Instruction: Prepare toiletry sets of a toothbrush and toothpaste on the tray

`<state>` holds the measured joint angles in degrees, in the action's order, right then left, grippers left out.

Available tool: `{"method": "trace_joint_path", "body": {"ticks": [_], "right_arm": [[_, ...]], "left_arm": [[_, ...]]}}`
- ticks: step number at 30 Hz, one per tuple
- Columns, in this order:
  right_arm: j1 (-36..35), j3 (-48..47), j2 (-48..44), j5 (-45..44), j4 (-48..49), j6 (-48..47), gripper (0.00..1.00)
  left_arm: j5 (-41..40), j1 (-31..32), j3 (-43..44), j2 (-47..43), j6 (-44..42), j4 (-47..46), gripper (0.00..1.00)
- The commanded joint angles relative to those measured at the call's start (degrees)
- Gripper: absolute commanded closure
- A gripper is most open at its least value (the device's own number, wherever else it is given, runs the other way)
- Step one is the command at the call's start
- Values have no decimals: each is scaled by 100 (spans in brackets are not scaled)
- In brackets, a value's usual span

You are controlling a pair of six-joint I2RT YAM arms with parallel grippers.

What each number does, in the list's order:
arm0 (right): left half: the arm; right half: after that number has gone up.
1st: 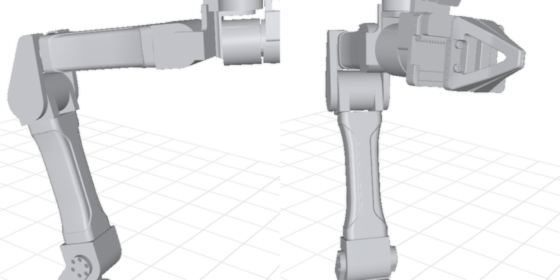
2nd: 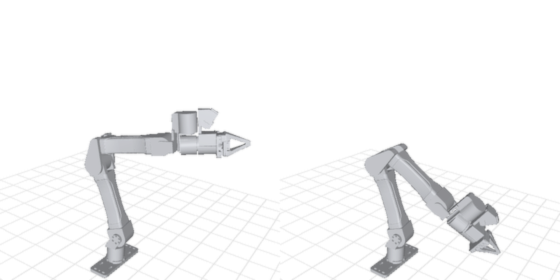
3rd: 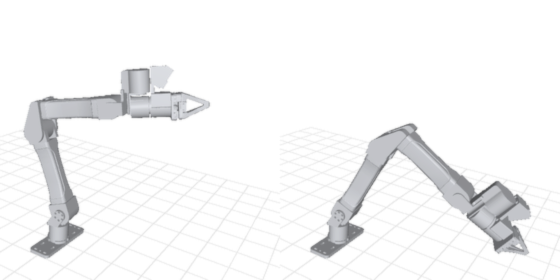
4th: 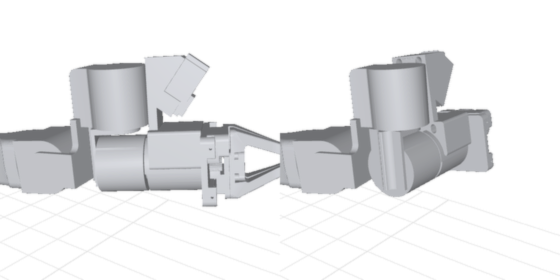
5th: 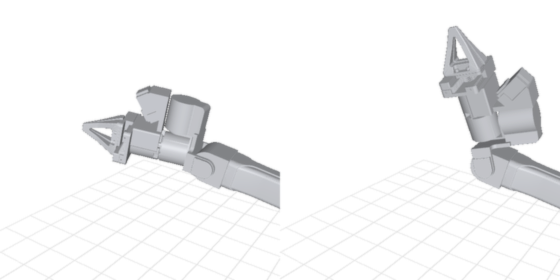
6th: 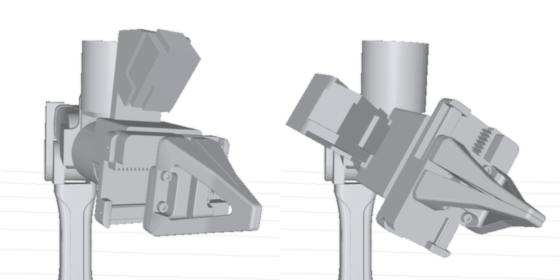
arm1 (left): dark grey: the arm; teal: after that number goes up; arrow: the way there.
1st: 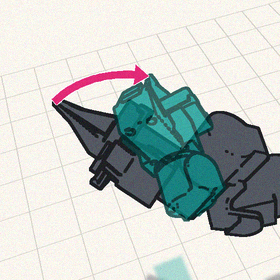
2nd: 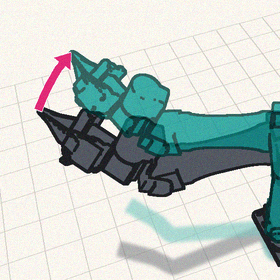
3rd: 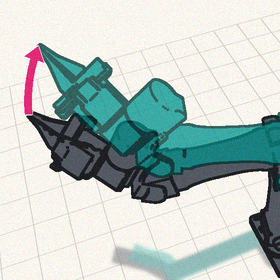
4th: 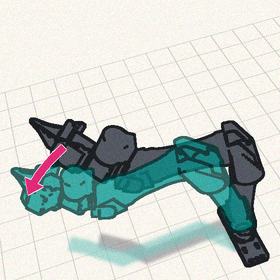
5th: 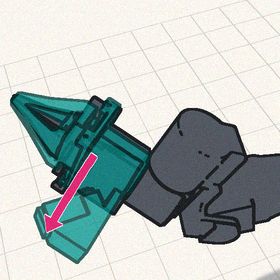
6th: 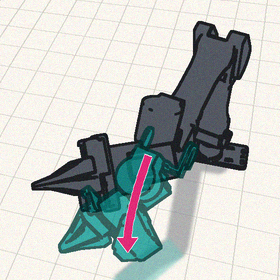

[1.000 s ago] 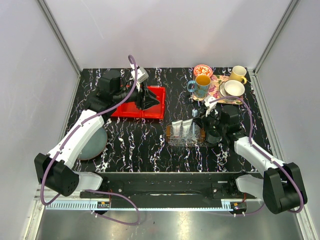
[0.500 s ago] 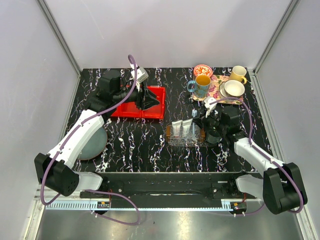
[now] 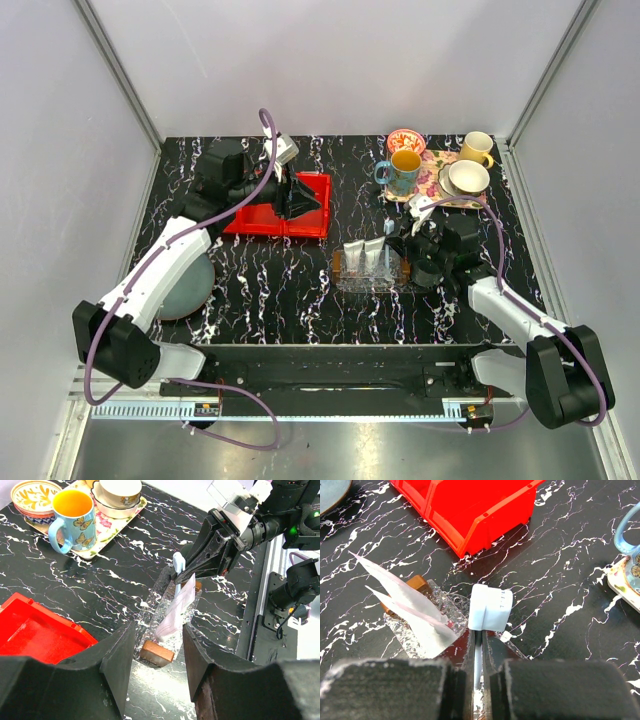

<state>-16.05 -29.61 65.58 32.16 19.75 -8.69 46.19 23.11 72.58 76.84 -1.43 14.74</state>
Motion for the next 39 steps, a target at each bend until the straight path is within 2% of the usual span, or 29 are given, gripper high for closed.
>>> {"method": "trace_joint_path", "body": {"ticks": [1, 20, 30, 39], "right_arm": [[41, 34, -133, -149, 442, 77, 95], [41, 165, -125, -184, 627, 139, 93], [50, 201, -72, -166, 653, 139, 77], [85, 210, -90, -201, 662, 148, 80]], "left_arm": [[215, -26, 46, 24, 46, -349, 53], [223, -35, 134, 112, 108, -314, 53], [241, -35, 99, 77, 73, -314, 53], [267, -26, 116, 103, 73, -261, 53]]}}
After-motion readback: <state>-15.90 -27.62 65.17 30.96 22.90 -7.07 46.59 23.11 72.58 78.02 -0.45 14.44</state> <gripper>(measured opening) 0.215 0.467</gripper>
